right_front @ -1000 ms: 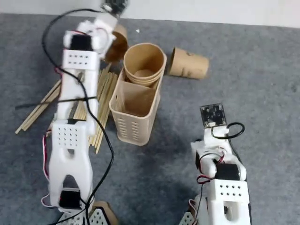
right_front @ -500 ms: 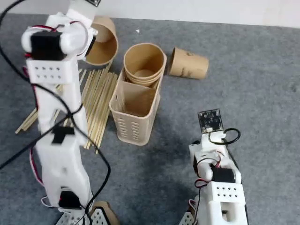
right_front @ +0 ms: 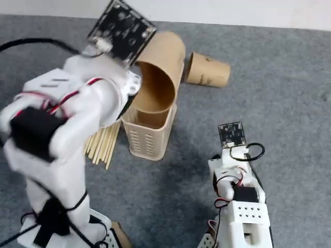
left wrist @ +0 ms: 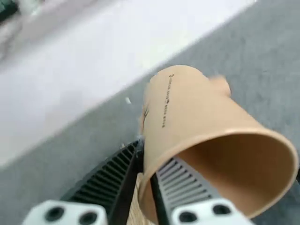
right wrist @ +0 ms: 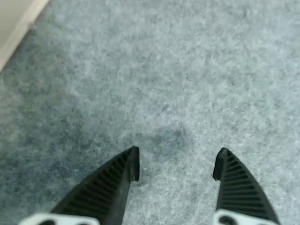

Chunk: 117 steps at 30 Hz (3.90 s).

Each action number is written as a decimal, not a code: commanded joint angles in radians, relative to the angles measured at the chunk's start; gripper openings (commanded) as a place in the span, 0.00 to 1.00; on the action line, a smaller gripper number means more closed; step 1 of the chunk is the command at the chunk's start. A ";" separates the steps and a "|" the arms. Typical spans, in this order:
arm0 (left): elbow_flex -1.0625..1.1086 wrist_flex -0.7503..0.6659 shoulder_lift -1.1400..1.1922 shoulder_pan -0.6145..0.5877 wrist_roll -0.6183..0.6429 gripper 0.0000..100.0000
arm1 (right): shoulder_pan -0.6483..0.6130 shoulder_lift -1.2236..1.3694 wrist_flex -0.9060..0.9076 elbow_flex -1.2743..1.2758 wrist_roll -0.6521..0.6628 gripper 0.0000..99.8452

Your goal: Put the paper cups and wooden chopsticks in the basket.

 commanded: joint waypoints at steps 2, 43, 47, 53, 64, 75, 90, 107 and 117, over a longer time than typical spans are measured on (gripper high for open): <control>0.042 0.005 0.045 -0.059 0.037 0.00 | -0.007 -0.010 -0.018 -0.004 -0.009 0.26; -0.341 0.021 0.440 -0.437 0.193 0.17 | 0.025 -0.001 0.022 -0.104 -0.003 0.26; -0.136 0.017 0.392 -0.541 0.192 0.17 | 0.025 0.004 0.116 -0.308 -0.002 0.26; 0.117 0.000 0.343 -0.549 0.192 0.18 | 0.025 0.358 0.130 -0.746 -0.008 0.26; 0.420 -0.269 0.340 -0.608 0.181 0.18 | 0.031 1.419 0.133 -1.695 -0.018 0.26; 0.506 -0.359 0.332 -0.613 0.109 0.18 | 0.147 1.911 0.211 -2.114 -0.060 0.26; 0.467 -0.353 0.332 -0.610 0.112 0.18 | 0.343 1.997 0.484 -2.493 -0.064 0.26; 0.463 -0.361 0.332 -0.611 0.109 0.18 | 0.143 1.997 0.797 -3.023 -0.066 0.26; 0.463 -0.361 0.332 -0.611 0.107 0.18 | 0.157 2.241 0.723 -3.022 -0.060 0.26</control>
